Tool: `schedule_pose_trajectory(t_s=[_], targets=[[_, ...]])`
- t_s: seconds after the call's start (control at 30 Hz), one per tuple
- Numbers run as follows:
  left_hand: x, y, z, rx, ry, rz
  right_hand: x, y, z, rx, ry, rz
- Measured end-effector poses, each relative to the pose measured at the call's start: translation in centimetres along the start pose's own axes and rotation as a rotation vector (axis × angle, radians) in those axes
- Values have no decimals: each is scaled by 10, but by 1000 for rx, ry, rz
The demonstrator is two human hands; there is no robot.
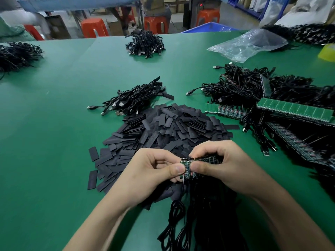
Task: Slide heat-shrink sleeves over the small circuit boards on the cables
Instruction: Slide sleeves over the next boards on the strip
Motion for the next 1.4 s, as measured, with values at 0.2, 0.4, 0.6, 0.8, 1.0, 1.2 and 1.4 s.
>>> schedule_pose_trajectory(t_s=[0.2,0.4,0.6,0.8,1.0,1.2,1.4], targets=[[-2,2,-3,-62,25,45,-1,-1,-2,50,38,1],[-3,4,-2,-70,26,59,-3,1,-3,93,69,26],[-3,1,-3,-70,30,40,-4,4,-3,125,81,32],[-4,1,-4,-97,39,39,-5,7,-5,136,119,49],[-1,-4,-1,10,10,7,-4,-3,-2,21,32,0],[-2,0,-2,-78,-10,39,-4,1,-1,29,47,44],[-3,5,2,-178,-48,64,-8,2,11,28,41,31]])
Point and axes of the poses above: each hand's wrist, its own x-axis towards the middle knuckle, its own z-axis out of the back of the hand, y = z × x, the point moved 6 cm from there along x, towards the middle knuckle, and after that the axes turned 14 degrees about -z, right-handed, at the moved point
